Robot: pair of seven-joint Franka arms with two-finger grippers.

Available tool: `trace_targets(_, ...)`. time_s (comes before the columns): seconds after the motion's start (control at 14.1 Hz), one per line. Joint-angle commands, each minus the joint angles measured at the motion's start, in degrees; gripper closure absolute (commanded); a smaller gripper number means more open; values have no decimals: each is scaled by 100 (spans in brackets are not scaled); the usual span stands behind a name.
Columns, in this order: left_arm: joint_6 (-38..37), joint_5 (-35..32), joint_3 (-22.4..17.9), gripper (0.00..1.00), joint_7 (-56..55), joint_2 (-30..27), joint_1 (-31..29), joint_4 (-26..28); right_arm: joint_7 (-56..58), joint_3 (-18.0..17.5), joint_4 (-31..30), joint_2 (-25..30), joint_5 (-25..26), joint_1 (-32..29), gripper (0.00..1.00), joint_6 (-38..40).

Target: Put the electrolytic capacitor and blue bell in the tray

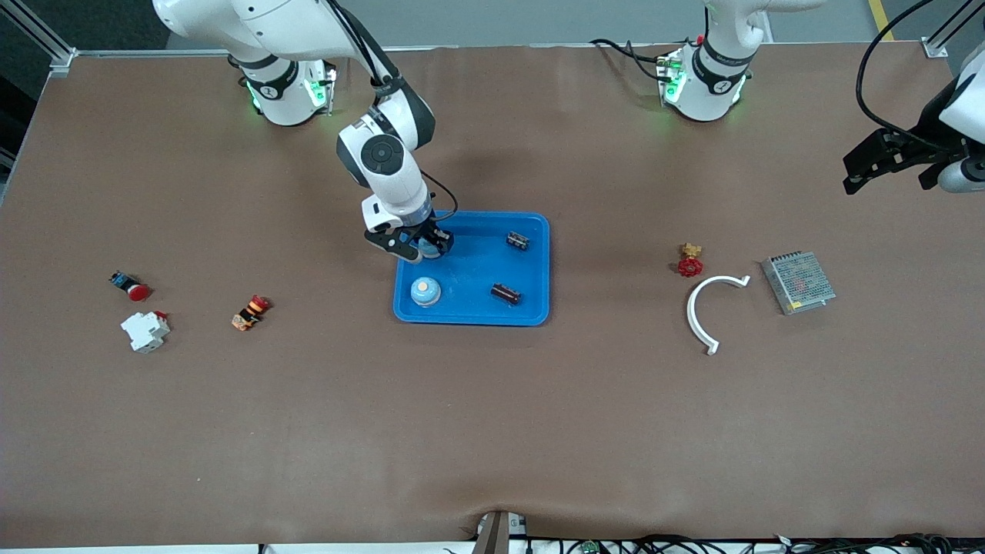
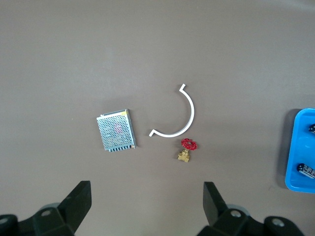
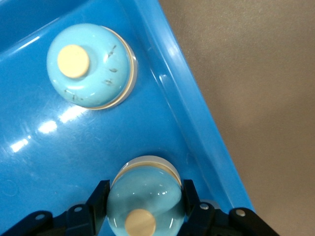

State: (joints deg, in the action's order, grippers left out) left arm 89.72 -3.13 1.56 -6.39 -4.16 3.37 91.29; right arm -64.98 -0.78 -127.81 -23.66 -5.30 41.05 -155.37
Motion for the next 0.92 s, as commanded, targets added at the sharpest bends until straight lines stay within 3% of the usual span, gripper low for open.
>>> trace_targets(0.0,-16,76,-7,0,24,-41,5,-6,-208,60,125,-86,65,79,85,-20)
trace_targets(0.14,-16,58,-7,0,24,-24,5,-15,-226,60,133,-86,65,79,0,-20)
trace_targets(0.5,-42,67,-7,0,111,-50,-3,-6,-173,52,247,-68,56,79,0,120)
trace_targets(0.71,-51,67,-7,0,129,-67,-21,-6,-85,43,729,159,56,70,0,1451)
trace_targets(0.85,-51,67,-7,0,103,-68,-12,-6,439,60,1422,195,47,-104,0,2681)
